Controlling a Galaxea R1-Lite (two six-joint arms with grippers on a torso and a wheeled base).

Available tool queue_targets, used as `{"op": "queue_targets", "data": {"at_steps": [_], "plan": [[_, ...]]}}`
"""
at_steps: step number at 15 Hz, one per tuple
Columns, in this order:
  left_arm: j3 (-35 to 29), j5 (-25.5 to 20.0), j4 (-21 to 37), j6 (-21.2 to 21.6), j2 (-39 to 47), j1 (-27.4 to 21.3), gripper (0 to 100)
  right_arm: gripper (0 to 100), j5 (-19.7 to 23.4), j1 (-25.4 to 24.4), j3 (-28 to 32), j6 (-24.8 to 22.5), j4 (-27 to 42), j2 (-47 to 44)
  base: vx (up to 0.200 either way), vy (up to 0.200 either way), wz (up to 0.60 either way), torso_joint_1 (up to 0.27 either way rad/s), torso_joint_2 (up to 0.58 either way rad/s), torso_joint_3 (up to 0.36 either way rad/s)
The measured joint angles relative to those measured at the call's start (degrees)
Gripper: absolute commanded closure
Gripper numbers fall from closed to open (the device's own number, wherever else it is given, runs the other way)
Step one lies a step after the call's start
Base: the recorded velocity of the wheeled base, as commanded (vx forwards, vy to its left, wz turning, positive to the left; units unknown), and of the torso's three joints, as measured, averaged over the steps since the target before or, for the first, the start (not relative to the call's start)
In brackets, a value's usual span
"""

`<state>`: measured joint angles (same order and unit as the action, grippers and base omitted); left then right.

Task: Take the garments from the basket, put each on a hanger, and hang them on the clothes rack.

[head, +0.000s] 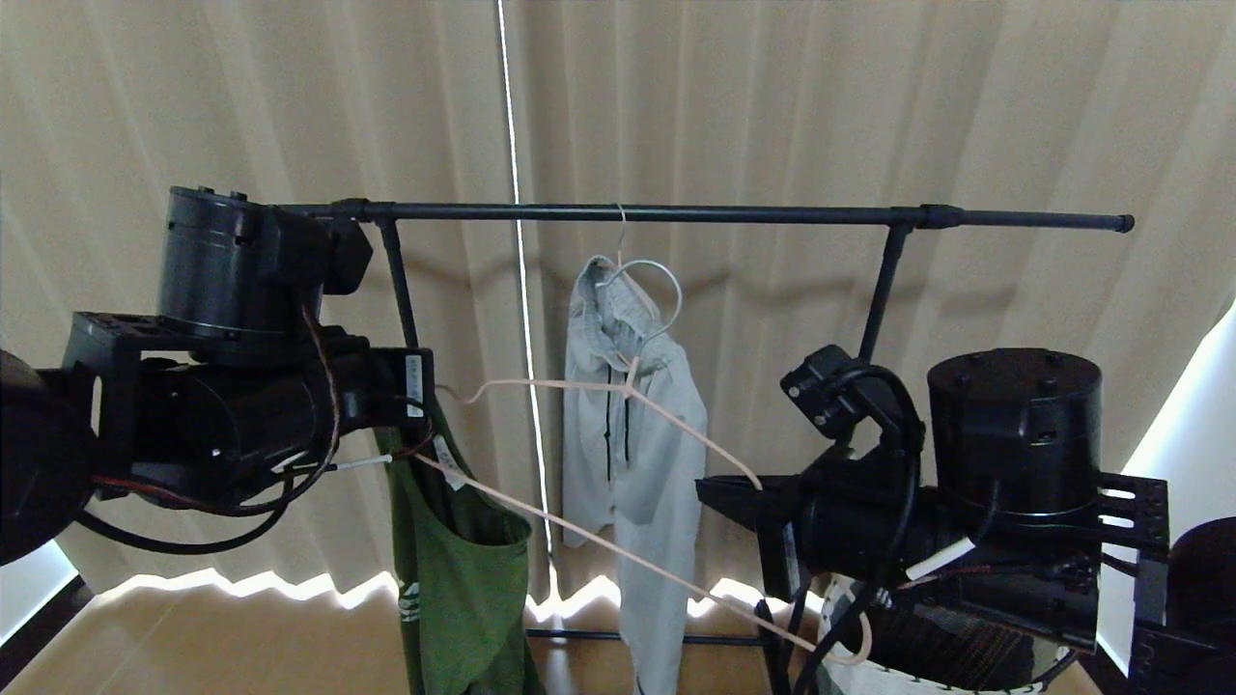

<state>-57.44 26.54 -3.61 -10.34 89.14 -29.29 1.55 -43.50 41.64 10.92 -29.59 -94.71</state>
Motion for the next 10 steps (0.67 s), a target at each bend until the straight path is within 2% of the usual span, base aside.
{"op": "queue_targets", "data": {"at_steps": [4, 6, 7, 10], "plan": [[-0.4, 0.0, 4.8, -5.1, -1.7, -4.2, 100, 100, -0.3, 0.3, 2.8, 1.7, 0.1, -3.3, 0.0, 0.0, 0.0, 0.0, 0.0, 0.0], [-2.2, 0.0, 5.1, -11.6, -1.7, -7.9, 100, 100, -0.6, 0.1, 4.2, 4.0, 0.2, -4.8, 0.0, 0.0, 0.0, 0.0, 0.0, 0.0], [-3.7, 0.0, 5.0, -13.1, -1.4, -8.9, 100, 100, -0.7, 0.1, 4.3, 4.1, 0.3, -5.3, 0.0, 0.0, 0.0, 0.0, 0.0, 0.0], [-7.6, -0.1, 4.5, -14.6, -0.7, -9.1, 100, 100, -1.6, -0.5, 3.5, 4.1, 0.3, -5.6, 0.0, 0.0, 0.0, 0.0, 0.0, 0.0]]}}
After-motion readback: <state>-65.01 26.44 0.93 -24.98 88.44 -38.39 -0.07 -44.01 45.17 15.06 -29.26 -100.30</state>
